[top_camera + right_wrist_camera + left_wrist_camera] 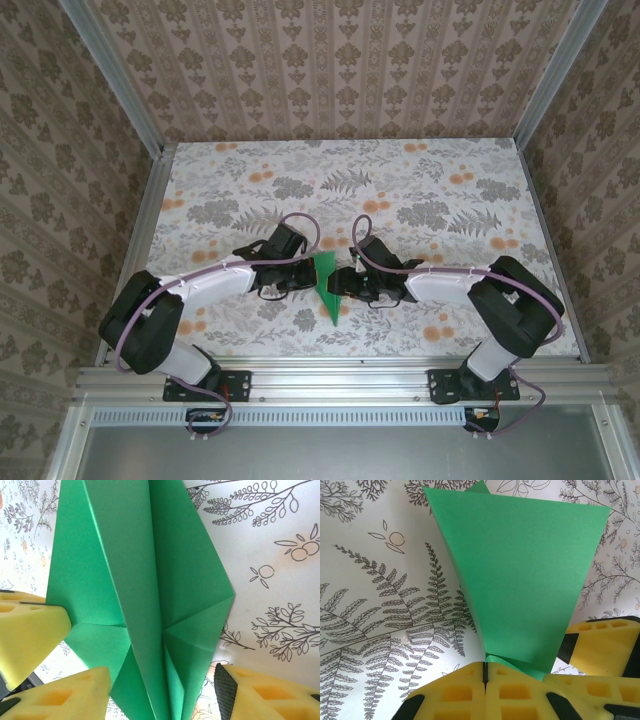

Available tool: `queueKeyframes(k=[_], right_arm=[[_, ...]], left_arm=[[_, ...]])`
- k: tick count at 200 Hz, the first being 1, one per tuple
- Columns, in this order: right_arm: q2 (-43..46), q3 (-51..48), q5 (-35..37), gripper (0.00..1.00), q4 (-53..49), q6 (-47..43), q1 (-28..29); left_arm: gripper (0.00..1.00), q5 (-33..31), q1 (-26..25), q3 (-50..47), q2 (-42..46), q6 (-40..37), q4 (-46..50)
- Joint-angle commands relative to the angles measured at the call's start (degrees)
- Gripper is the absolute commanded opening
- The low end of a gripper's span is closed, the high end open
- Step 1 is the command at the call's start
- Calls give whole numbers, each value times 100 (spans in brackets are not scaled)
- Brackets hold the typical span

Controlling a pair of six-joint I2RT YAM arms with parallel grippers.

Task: Fold a paper plane with a square sheet of paper (pick it up from the middle)

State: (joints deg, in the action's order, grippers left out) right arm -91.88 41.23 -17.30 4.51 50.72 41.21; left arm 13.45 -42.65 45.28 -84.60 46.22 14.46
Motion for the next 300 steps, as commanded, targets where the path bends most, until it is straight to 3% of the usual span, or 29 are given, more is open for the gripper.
queueKeyframes(k=[1, 42, 100, 161, 185, 227, 282, 300], right_arm=[[-90, 131, 21, 59, 9, -6, 49], [-367, 284, -306, 57, 109, -14, 134], [-429, 407, -247, 52, -17, -86, 264], [-478, 605, 25, 29, -475, -282, 420], [-586, 722, 119, 24, -607, -334, 494], [-700, 908, 251, 27, -829, -387, 563], [-575, 1086, 522, 9, -1232, -508, 624], [-405, 1158, 720, 6, -1510, -595, 623]], left_arm=[[0, 105, 42, -87, 48, -162, -40], [0, 114, 38, -99, 45, -131, -48], [0, 117, 51, -91, 40, -139, -40], [0, 101, 48, -103, 32, -117, -57], [0, 113, 47, -98, 33, -105, -57], [0, 128, 47, -119, 66, -80, -92], [0, 131, 47, -169, 191, -47, -175], [11, 158, 47, -254, 362, -43, -363]])
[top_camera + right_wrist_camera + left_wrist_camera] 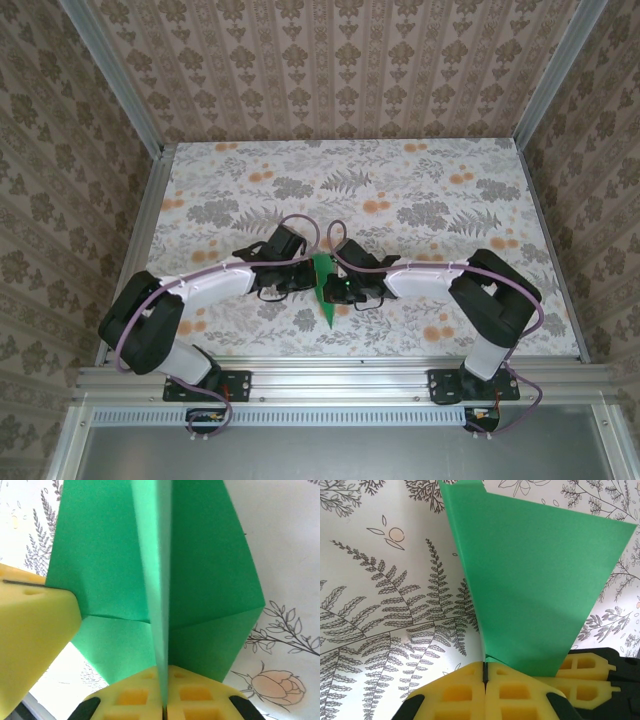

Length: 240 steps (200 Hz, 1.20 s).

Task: Fold a paper plane with a square sheet of paper (pick it up from the middle)

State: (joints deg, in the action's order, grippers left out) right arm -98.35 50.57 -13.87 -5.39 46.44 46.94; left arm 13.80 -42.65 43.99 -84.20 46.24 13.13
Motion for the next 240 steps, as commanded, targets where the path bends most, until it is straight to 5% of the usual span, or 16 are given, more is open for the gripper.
queueKeyframes(k=[1, 60, 157, 240], right_arm=[[253, 234, 390, 6, -544, -172, 47], [752, 1068, 1800, 5, -2721, -1068, -296], [-1098, 2827, 2180, 12, -3947, -1827, -992], [-1473, 2461, 1722, 16, -3418, -1579, -1099]], left_arm=[[11, 123, 51, -135, 342, -45, -244], [49, -716, 47, -579, 1608, 13, -102], [56, -1571, 317, -1327, 3296, 392, 739], [60, -1557, 407, -1709, 4008, 509, 900]])
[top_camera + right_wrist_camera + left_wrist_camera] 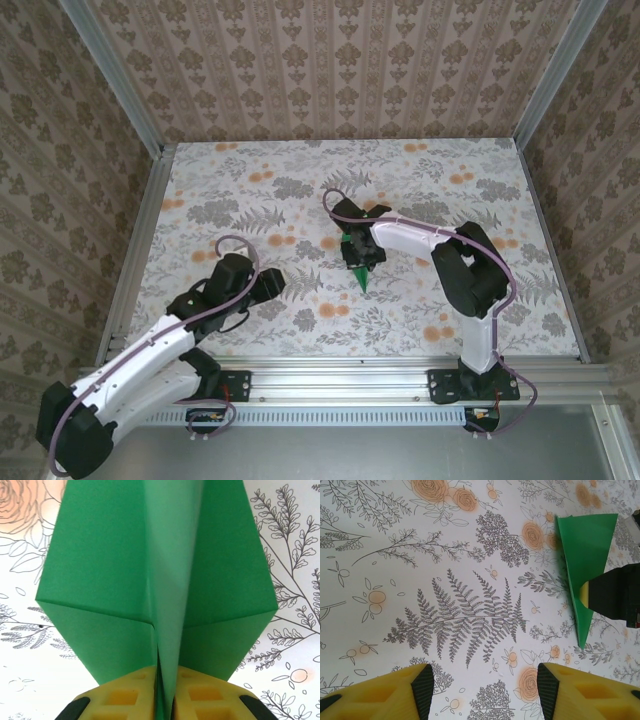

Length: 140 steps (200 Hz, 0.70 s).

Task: Fold a paper plane with a square sheet of paper (pick it up from the middle)

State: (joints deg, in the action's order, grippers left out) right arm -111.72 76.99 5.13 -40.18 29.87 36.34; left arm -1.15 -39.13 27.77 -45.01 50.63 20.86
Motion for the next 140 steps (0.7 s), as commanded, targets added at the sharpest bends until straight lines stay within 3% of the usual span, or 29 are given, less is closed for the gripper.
queueKeyframes(k=[1, 41, 140], right_arm=[[-137, -183, -178, 16, 62, 88, -39], [-287, -199, -285, 19, 74, 125, -57], [-403, -71, -249, 16, -31, 183, -68]], left_arm=[[60, -57, 55, -92, 89, 70, 128], [62, -23, 81, -109, 46, 53, 74], [62, 59, 108, -17, -101, -13, 23]])
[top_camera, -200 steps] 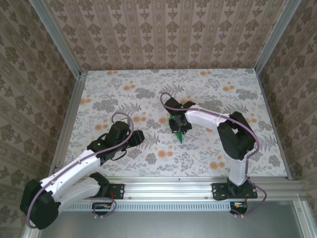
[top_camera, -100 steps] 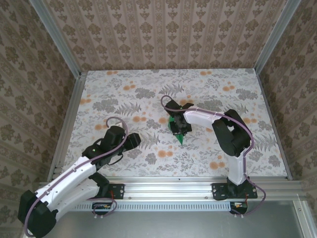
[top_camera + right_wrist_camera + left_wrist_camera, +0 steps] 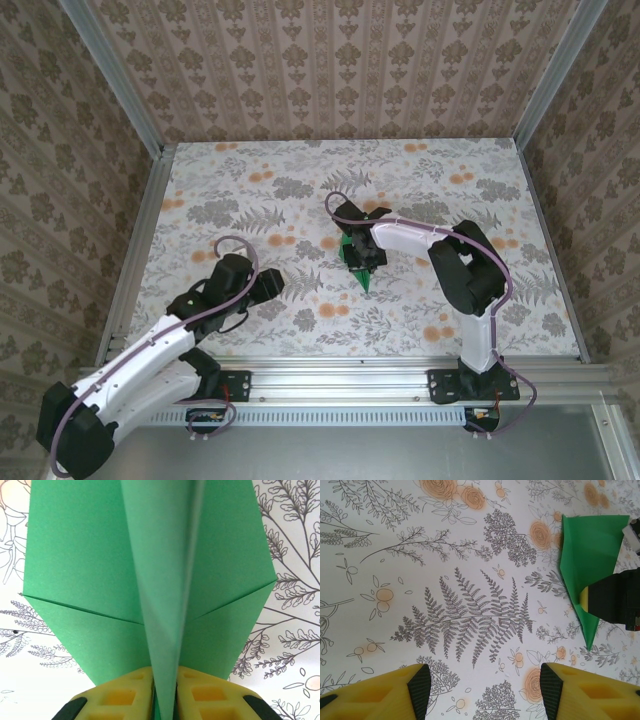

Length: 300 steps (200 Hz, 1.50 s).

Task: Fold a paper plane with a square sheet of paper (pick it up from the middle)

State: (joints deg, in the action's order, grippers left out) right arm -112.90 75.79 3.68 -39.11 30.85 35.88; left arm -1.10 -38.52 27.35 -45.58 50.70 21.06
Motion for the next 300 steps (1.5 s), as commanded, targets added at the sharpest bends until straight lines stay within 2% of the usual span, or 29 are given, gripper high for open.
queueKeyframes(k=[1, 46, 56, 66, 83, 116, 134, 155, 163, 182, 216, 229, 241, 253, 275, 300], right_arm=[[-276, 58, -100, 16, -148, 82, -21], [606, 281, 79, 27, -454, -12, -19], [902, 269, 185, 36, -489, -14, -23], [1169, 252, 280, 43, -547, -31, -28], [1648, 227, 468, 50, -677, -91, -45], [2768, -77, 1161, 55, -510, -255, -92], [3647, -692, 1887, 64, 18, -469, -180], [4491, -1669, 2791, 85, 739, -626, -450], [4745, -2074, 2902, 91, 1182, -768, -648], [5130, -3039, 2945, 95, 2044, -1045, -1221], [5116, -4242, 2807, 99, 3535, -1425, -2107], [4942, -4165, 2362, 99, 3494, -1421, -2462], [4704, -4087, 2070, 99, 3685, -1630, -2705], [4401, -4183, 2298, 99, 4161, -1909, -2769], [3851, -4838, 2259, 100, 6114, -2470, -2822], [3588, -5017, 1584, 100, 7139, -2725, -2913]], left_arm=[[63, 52, 47, 29, -46, -22, 4], [64, -151, 64, 320, -155, -323, 268], [65, -226, 64, 412, -182, -425, 320], [68, -315, 73, 483, -213, -546, 374], [72, -491, 100, 619, -269, -765, 449], [81, -688, 339, 834, -407, -1222, 534], [86, -829, 674, 893, -495, -1515, 601], [92, -982, 1179, 969, -556, -1923, 616], [94, -1062, 1517, 987, -587, -2059, 589], [97, -1171, 2196, 994, -683, -2266, 486], [99, -1419, 3294, 940, -941, -2643, 208], [99, -1504, 3555, 789, -996, -2612, -52], [100, -1715, 3604, 632, -1014, -2707, -446], [100, -1987, 3598, 509, -1014, -3014, -845], [100, -2380, 3597, 345, -1151, -3373, -1432], [100, -2477, 3484, 200, -1635, -3704, -2051]])
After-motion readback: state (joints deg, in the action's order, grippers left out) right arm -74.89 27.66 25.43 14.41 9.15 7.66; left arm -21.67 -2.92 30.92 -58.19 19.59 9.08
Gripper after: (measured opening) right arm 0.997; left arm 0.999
